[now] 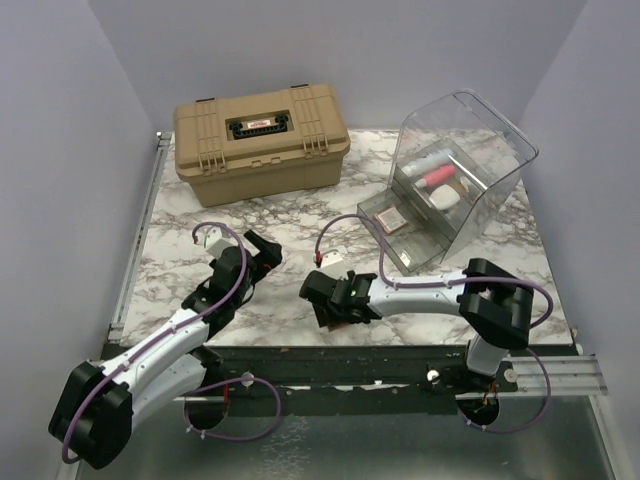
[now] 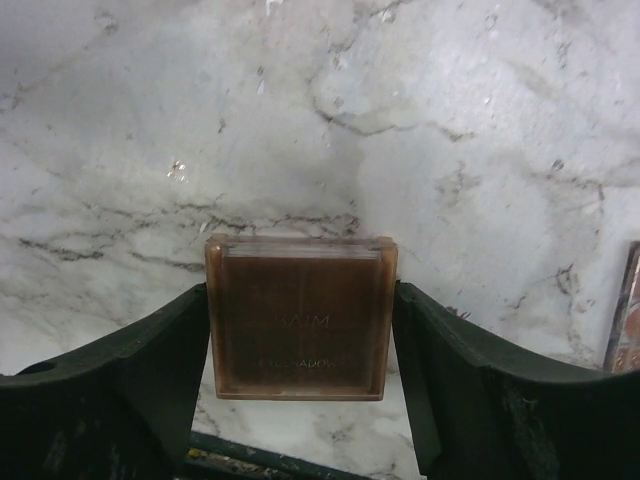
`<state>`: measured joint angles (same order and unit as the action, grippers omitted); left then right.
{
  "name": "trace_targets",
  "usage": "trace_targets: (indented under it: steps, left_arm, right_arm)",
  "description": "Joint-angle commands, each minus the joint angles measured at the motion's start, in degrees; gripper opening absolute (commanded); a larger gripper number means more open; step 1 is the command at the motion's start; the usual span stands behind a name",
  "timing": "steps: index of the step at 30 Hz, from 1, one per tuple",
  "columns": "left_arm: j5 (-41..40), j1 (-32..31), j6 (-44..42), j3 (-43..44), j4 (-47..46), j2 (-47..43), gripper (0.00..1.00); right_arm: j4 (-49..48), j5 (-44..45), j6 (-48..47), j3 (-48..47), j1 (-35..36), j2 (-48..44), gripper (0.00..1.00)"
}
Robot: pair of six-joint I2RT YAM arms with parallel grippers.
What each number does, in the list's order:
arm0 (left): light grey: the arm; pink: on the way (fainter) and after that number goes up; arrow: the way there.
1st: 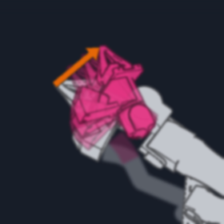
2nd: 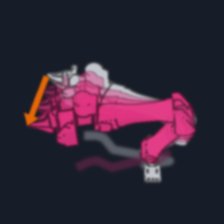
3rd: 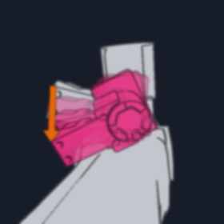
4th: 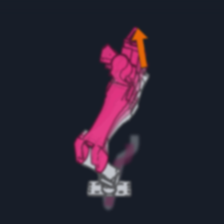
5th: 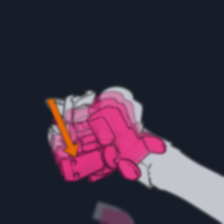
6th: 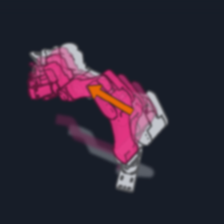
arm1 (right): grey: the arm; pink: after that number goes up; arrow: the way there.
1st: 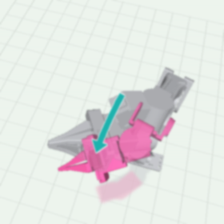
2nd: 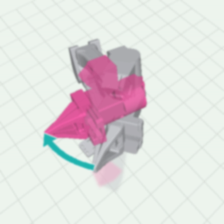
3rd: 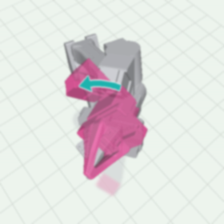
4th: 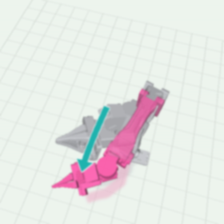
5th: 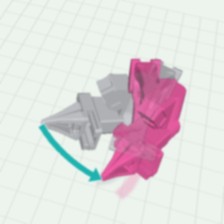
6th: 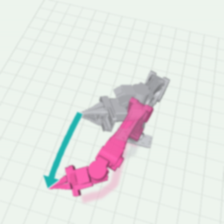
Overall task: Organize the makeup
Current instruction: Pick up the makeup from the corner of the board.
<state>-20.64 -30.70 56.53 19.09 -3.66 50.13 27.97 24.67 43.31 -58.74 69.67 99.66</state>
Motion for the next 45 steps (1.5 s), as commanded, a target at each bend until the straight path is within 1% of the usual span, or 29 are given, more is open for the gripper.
trace_targets:
  steps: [1, 3, 4, 6, 10, 15, 21, 27, 33, 35, 37, 41, 45]
  left_arm:
    - [-1.3, 0.5, 0.0, -0.5, 0.9, -1.0, 0.99]
    - [-1.2, 0.6, 0.0, -0.6, 1.0, -1.2, 0.99]
    - [-1.2, 0.5, 0.0, -0.6, 1.0, -1.2, 0.99]
    - [-1.2, 0.6, 0.0, -0.6, 1.0, -1.3, 0.99]
    - [-1.3, 0.5, 0.0, -0.6, 1.1, -1.2, 0.99]
    - [-1.2, 0.6, -0.1, -0.4, 1.1, -0.8, 0.99]
    - [-1.2, 0.6, -0.3, -0.2, 1.0, -0.3, 0.99]
    - [-0.7, 0.7, -0.6, -0.1, 0.8, 0.2, 0.99]
    - [-0.5, 0.8, -0.8, 0.0, 0.4, 0.4, 0.99]
    - [-0.5, 0.9, -0.9, 0.0, 0.4, 0.4, 0.99]
    - [-0.5, 0.9, -0.9, 0.0, 0.4, 0.4, 0.99]
    - [-0.4, 1.0, -0.9, -0.1, 0.4, 0.4, 0.99]
    - [-0.4, 1.0, -1.0, -0.1, 0.3, 0.5, 0.99]
  right_arm:
    - [-2.6, -1.9, -5.1, 3.4, -3.8, -0.3, 0.70]
    - [-3.0, -2.0, -5.6, 4.3, -5.0, -0.7, 0.73]
    - [-3.0, -1.7, -6.0, 4.7, -5.5, -0.8, 0.76]
    - [-2.8, -2.0, -7.3, 4.9, -6.3, -1.1, 0.78]
    - [-3.5, -4.7, -9.3, 5.7, -6.4, -2.8, 0.83]
    - [-2.4, -8.1, -7.1, 6.7, -6.3, -4.3, 0.84]
    - [0.3, -9.8, -5.1, 5.3, -5.6, -2.5, 0.83]
    - [1.2, -9.6, -4.8, 4.6, -3.6, -2.8, 0.81]
    - [1.9, -7.7, -4.2, 4.5, -3.3, -2.6, 0.76]
    - [3.1, -5.9, -3.7, 3.8, -3.3, -1.9, 0.72]
    - [5.8, -2.2, -2.8, 2.5, -3.0, -0.9, 0.65]
    - [8.9, 4.1, -2.7, 0.6, -2.6, -0.4, 0.62]
    - [6.2, 4.6, -2.8, 1.7, -2.6, -3.9, 0.61]
